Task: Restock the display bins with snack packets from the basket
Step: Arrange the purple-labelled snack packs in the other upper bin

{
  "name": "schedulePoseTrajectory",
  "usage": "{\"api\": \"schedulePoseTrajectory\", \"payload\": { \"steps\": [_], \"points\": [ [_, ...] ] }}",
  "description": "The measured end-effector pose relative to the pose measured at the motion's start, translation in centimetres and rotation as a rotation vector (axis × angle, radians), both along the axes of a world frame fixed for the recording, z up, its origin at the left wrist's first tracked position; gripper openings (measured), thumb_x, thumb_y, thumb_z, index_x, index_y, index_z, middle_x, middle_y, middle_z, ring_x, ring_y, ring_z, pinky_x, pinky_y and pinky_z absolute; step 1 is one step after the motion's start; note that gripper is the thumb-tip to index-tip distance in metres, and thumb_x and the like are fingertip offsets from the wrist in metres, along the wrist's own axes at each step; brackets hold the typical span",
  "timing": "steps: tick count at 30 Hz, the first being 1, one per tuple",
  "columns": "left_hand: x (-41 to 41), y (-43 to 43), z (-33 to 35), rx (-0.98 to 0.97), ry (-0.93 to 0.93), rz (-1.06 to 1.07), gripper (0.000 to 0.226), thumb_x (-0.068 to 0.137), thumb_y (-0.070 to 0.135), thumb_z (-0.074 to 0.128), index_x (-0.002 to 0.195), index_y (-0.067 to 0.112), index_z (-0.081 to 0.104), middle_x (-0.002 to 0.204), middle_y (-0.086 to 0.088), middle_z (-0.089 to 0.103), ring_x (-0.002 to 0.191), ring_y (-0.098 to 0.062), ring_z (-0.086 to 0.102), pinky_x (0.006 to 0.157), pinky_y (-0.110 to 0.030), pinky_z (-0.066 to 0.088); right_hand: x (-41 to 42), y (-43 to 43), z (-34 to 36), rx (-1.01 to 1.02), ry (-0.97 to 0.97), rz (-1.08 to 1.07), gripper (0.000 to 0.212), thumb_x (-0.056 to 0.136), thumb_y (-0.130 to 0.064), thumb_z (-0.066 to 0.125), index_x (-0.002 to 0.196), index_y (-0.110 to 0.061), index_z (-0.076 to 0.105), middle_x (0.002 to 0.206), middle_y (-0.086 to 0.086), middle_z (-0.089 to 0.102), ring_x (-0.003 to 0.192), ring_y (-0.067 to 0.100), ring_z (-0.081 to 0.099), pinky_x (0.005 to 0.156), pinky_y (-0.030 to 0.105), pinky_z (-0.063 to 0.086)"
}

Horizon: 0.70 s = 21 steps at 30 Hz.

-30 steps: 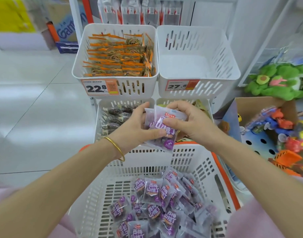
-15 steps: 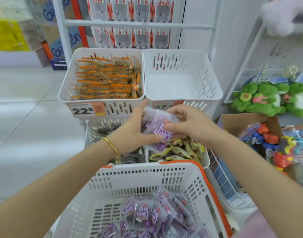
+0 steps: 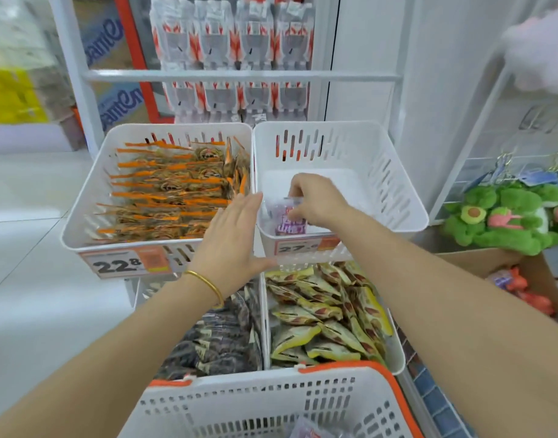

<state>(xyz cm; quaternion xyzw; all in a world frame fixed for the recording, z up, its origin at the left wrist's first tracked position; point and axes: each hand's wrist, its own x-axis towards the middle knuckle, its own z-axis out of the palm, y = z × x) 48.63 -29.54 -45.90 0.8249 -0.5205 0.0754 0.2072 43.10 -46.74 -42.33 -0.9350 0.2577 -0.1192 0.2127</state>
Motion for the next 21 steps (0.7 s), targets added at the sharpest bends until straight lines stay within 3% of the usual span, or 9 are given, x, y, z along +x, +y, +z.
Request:
{"api": "schedulePoseTrajectory", "payload": {
  "steps": [5,8,10,15,17,19,21],
  "points": [
    [0.0,-0.1,-0.3,-0.012,-0.022,-0.012,0.103,0.078,0.049,0.067,0.150,0.018,0.000,0.157,0.001,0.009,0.145,-0.014,0.001,0.118,-0.032,0.004,0.7,0.0,-0.2,0.287,0.198,0.036,0.020,0.080,-0.002,0.071,0.082,-0.012,0.053,0.098,0.009,0.059,0.096,0.028,0.060,0.080,0.037,0.054],
    [0.0,-0.2,-0.3,-0.019,-0.013,-0.010,0.104,0.077,0.050,0.068,0.150,0.017,0.002,0.157,0.000,0.011,0.145,-0.015,0.003,0.118,-0.033,0.007,0.4,-0.2,0.3,0.445,0.171,0.048,0.031,0.087,-0.009,0.065,0.117,-0.013,0.055,0.122,0.008,0.052,0.114,0.027,0.053,0.087,0.040,0.052],
    [0.0,-0.1,-0.2,-0.015,0.002,-0.009,0.103,0.077,0.049,0.068,0.150,0.018,0.002,0.157,0.001,0.012,0.145,-0.014,0.003,0.118,-0.033,0.007,0.3,-0.1,0.5,0.399,0.259,0.086,0.037,0.094,-0.010,0.056,0.129,-0.018,0.053,0.134,0.008,0.047,0.116,0.027,0.051,0.086,0.037,0.051],
    [-0.1,-0.1,0.0,0.006,0.021,-0.015,0.099,0.080,0.047,0.066,0.150,0.017,0.003,0.157,0.002,0.011,0.145,-0.014,0.002,0.119,-0.035,0.005,0.1,0.3,0.7,0.225,0.367,0.124,0.034,0.098,-0.006,0.040,0.123,-0.020,0.058,0.135,0.007,0.048,0.103,0.026,0.058,0.073,0.029,0.047],
    [-0.2,0.1,0.3,0.008,0.035,-0.015,0.098,0.080,0.046,0.066,0.150,0.018,0.004,0.157,0.001,0.012,0.145,-0.014,0.002,0.119,-0.038,0.005,-0.1,0.5,0.9,0.161,0.356,0.134,0.037,0.100,-0.008,0.035,0.132,-0.018,0.051,0.140,0.006,0.046,0.108,0.025,0.053,0.080,0.031,0.045],
    [-0.7,0.8,0.8,-0.034,0.040,-0.021,0.095,0.080,0.045,0.067,0.149,0.017,0.008,0.156,0.000,0.015,0.145,-0.015,0.005,0.119,-0.040,0.009,-0.8,0.8,1.3,0.050,0.246,0.123,0.039,0.100,-0.008,0.034,0.135,-0.014,0.049,0.144,0.002,0.044,0.122,0.022,0.046,0.097,0.031,0.037],
    [-2.0,2.7,1.0,-0.133,0.040,-0.053,0.088,0.081,0.043,0.065,0.148,0.015,0.016,0.154,-0.001,0.022,0.143,-0.016,0.011,0.118,-0.033,0.009,-3.2,2.2,2.1,0.008,0.022,0.072,0.036,0.100,-0.010,0.035,0.130,-0.015,0.053,0.139,0.000,0.049,0.123,0.018,0.047,0.096,0.026,0.036]
  ]
}}
